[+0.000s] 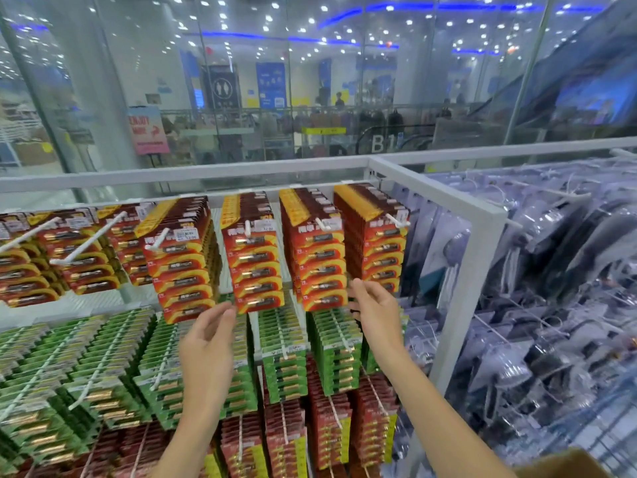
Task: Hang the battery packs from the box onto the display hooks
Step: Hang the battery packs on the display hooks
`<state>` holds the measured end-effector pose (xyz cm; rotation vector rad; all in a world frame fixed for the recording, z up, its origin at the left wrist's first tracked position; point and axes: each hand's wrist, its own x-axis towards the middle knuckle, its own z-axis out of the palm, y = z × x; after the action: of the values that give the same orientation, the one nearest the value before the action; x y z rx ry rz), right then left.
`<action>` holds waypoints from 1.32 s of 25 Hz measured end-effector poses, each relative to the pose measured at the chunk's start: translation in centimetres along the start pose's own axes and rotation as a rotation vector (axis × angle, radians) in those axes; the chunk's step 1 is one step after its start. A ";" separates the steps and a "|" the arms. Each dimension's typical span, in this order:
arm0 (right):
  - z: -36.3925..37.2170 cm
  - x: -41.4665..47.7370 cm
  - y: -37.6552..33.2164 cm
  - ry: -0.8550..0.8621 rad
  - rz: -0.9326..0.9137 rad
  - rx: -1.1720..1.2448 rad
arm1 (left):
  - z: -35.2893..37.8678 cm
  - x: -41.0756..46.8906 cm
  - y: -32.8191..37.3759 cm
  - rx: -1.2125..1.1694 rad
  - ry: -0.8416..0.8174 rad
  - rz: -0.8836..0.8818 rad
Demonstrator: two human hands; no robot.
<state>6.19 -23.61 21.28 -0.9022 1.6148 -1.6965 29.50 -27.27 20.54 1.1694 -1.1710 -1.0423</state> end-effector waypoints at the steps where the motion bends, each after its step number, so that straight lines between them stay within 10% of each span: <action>1: -0.8 -0.7 1.0 0.008 0.009 0.003 | 0.0 -1.3 -0.6 -0.019 -0.006 -0.030; 16: -33.6 -23.6 24.3 0.575 0.749 -0.047 | 20.7 -29.4 -18.8 0.267 -0.840 -0.621; 33: -43.0 -21.5 27.7 0.668 1.055 0.286 | 40.8 -37.5 -38.2 1.002 -0.784 -0.693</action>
<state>-17.23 17.01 -8.49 0.6737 1.6777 -1.3796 -15.41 0.57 -21.17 2.1440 -2.1147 -1.5700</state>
